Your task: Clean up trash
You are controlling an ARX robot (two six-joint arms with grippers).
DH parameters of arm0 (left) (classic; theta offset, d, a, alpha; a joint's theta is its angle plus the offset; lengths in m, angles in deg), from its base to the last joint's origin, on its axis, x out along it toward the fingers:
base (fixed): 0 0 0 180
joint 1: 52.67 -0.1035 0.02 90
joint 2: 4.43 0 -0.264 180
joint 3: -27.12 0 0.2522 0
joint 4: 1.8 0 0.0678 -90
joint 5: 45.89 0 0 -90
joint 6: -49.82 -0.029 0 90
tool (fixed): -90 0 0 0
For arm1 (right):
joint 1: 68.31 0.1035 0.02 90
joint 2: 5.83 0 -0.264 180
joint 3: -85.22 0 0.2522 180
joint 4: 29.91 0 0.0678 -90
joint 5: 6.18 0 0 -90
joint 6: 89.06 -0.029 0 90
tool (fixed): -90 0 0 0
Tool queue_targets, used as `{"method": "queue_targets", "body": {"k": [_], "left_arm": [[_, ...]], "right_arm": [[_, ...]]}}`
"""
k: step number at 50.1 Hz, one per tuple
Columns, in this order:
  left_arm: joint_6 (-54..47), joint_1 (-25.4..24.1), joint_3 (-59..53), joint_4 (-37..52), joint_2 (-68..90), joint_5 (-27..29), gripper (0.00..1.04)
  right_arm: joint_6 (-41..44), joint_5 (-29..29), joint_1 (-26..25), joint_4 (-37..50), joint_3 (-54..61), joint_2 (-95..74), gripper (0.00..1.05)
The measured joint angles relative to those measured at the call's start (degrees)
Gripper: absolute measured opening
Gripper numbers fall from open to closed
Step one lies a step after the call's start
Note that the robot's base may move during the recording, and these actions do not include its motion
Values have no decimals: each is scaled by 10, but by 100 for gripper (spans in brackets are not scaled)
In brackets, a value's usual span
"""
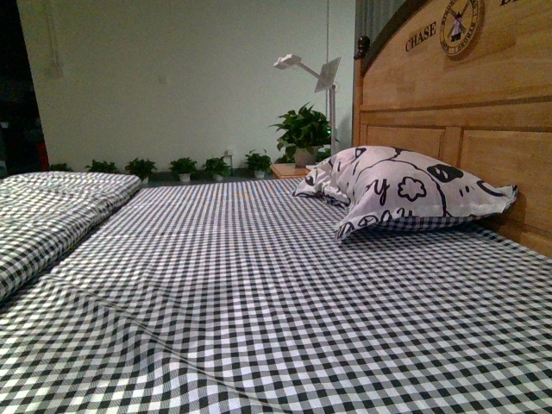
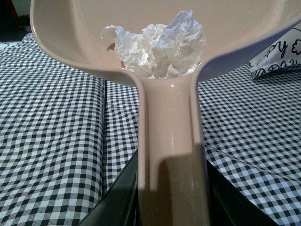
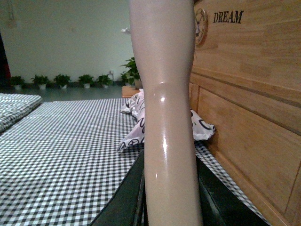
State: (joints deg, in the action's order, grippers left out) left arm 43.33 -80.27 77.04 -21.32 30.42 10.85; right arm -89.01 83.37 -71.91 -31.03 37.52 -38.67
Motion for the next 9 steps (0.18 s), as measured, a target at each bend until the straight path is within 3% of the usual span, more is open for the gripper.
{"method": "queue_targets", "body": {"k": [9], "left_arm": [[0, 0, 0, 0, 0, 0, 28]], "right_arm": [[0, 0, 0, 0, 0, 0, 21]]}}
